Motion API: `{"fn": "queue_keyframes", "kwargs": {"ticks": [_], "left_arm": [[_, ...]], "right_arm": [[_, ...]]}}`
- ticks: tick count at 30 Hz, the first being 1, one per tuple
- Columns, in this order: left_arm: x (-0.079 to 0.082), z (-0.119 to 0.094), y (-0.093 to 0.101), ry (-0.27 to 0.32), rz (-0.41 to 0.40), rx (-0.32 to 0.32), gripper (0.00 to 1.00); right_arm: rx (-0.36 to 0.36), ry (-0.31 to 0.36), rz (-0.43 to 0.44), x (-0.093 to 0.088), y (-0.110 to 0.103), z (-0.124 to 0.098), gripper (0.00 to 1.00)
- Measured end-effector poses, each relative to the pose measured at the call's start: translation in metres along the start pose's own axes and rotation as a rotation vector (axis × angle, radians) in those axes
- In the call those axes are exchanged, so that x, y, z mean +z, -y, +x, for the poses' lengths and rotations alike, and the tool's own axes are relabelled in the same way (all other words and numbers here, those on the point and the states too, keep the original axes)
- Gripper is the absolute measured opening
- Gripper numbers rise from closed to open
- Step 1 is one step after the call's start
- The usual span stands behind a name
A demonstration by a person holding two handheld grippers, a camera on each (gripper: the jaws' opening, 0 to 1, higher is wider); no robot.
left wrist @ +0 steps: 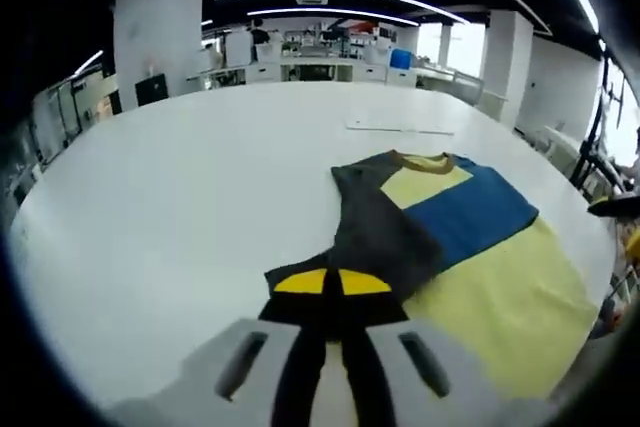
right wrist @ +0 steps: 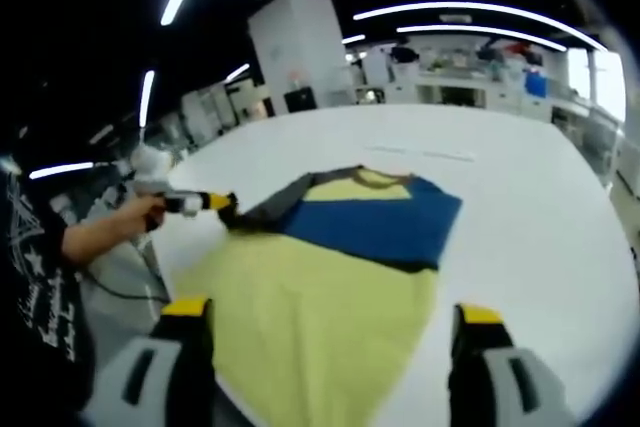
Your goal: Fold the garment on the visible template until the final outline fits inside the template.
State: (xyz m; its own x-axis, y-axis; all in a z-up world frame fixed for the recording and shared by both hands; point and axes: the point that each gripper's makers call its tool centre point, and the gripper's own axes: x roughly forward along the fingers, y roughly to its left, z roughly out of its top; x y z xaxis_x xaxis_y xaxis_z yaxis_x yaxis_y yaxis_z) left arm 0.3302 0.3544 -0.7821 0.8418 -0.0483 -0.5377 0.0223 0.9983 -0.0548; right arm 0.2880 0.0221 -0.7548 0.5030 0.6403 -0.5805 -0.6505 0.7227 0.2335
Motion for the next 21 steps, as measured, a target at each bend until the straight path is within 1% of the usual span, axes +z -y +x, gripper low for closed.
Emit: {"fn": "queue_keyframes", "kwargs": {"ticks": [2,5,8,10,14,15,17,18,21], "left_arm": [[0.008,-0.004,-0.009,0.026,-0.007,0.013,0.0],[0.021,-0.013,-0.017,0.075,-0.012,0.027,0.0],[0.037,-0.02,-0.026,0.126,-0.004,0.042,0.0],[0.048,-0.023,-0.035,0.169,0.004,0.052,0.0],[0.066,-0.026,-0.049,0.229,0.008,0.061,0.0],[0.07,-0.027,-0.058,0.246,0.002,0.067,0.0],[0.077,-0.03,-0.068,0.267,0.004,0.08,0.0],[0.078,-0.03,-0.07,0.272,0.007,0.083,0.0],[0.082,-0.03,-0.088,0.291,0.02,0.105,0.0]], "right_arm": [[0.003,-0.002,-0.001,0.0,-0.001,0.002,0.99],[0.007,-0.004,-0.004,0.0,-0.002,0.003,0.99],[0.011,-0.005,-0.004,0.0,-0.003,0.005,0.99],[0.012,-0.006,-0.005,0.0,-0.003,0.005,0.99],[0.015,-0.005,-0.003,0.001,-0.002,0.007,0.99],[0.015,-0.006,-0.003,0.001,-0.002,0.007,0.99],[0.015,-0.012,-0.004,0.0,-0.001,0.008,0.99],[0.015,-0.013,-0.005,0.0,-0.001,0.008,0.99],[0.016,-0.016,-0.004,0.0,-0.001,0.009,0.99]]}}
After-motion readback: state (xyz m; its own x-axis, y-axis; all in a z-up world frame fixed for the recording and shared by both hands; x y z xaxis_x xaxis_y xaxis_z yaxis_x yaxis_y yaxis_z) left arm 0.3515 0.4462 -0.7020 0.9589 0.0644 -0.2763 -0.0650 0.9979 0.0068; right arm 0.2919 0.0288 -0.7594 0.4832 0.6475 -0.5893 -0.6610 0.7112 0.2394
